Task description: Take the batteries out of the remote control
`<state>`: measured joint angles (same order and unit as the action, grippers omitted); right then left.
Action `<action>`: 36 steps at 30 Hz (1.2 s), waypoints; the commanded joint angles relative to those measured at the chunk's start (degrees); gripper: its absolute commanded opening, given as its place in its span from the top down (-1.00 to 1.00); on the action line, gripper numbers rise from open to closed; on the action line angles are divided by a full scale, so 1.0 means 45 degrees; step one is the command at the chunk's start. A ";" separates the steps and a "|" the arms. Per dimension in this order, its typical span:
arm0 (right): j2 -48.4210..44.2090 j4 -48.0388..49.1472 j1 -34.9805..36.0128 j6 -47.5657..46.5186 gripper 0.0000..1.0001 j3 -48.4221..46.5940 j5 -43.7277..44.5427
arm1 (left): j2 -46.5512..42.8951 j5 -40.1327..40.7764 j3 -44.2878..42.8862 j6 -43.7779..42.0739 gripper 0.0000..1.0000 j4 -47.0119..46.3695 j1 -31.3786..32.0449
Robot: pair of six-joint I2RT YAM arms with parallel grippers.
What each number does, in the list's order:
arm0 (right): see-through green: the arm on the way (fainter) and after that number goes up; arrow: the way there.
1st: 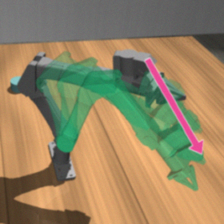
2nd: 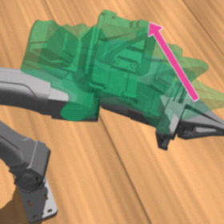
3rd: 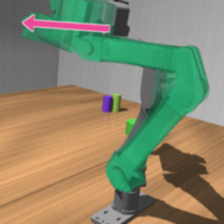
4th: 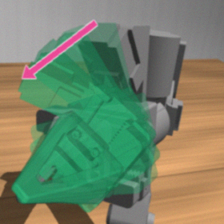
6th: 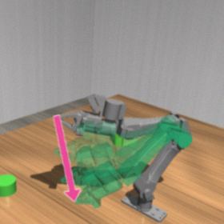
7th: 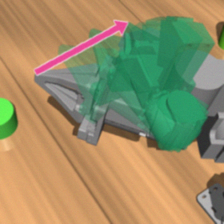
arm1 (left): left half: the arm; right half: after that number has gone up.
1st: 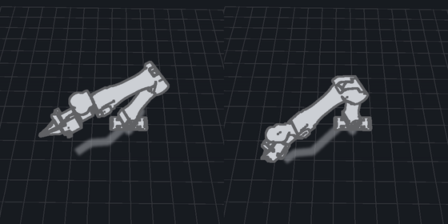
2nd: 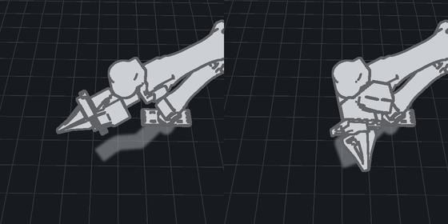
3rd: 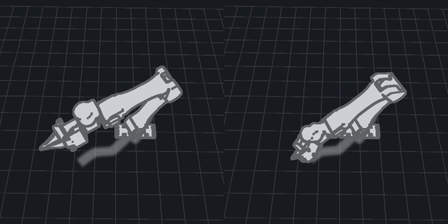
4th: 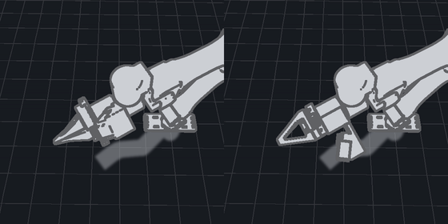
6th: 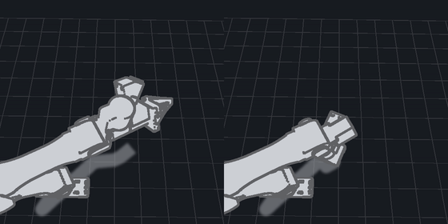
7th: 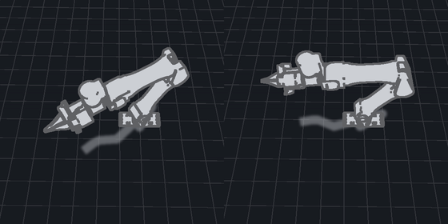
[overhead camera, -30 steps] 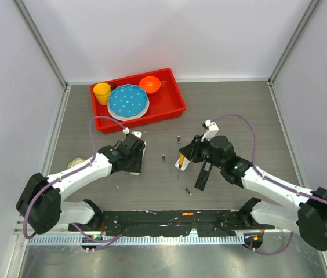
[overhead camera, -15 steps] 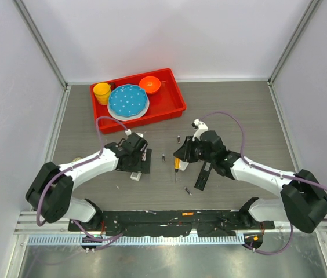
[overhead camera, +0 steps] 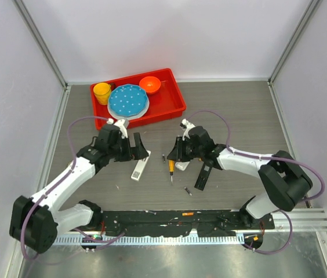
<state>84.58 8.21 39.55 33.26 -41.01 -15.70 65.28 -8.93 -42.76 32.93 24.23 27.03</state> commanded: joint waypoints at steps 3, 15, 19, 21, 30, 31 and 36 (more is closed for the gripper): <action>0.0969 -0.0944 0.0156 -0.0085 0.36 -0.1392 0.0209 | -0.2043 -0.3813 0.0343 0.0261 -1.00 -0.2258 -0.1044; -0.0022 -0.1394 0.0273 -0.0534 -0.75 -0.1940 0.1690 | -0.1519 -0.6550 0.1084 0.2114 -0.99 -0.4504 -0.2020; -0.0881 -0.1667 0.0254 -0.0924 -0.88 -0.1843 0.2355 | -0.1478 -0.6805 0.1183 0.2312 -0.99 -0.4487 -0.2916; -0.1137 -0.1745 0.0157 -0.1257 -0.99 -0.1784 0.2357 | -0.1498 -0.6805 0.1163 0.2312 -0.99 -0.4233 -0.3309; -0.2972 -0.2506 -0.1697 -0.1159 -0.99 -0.0789 0.1925 | -0.1576 -0.2772 -0.0203 0.0164 -0.99 0.0469 -0.4522; -0.3284 -0.2855 -0.1970 -0.1198 -0.99 -0.0653 0.2159 | -0.1653 -0.2472 -0.0320 0.0105 -0.99 0.0630 -0.4521; -0.5487 -0.4166 -0.2148 -0.1823 -0.99 -0.0729 0.4912 | -0.2297 -0.0655 -0.0906 -0.0207 -0.99 0.1546 -0.4521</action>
<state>67.75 -7.14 29.74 27.99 -43.35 -3.33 57.76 -20.38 -42.98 35.00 25.50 7.01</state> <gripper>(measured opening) 0.996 0.996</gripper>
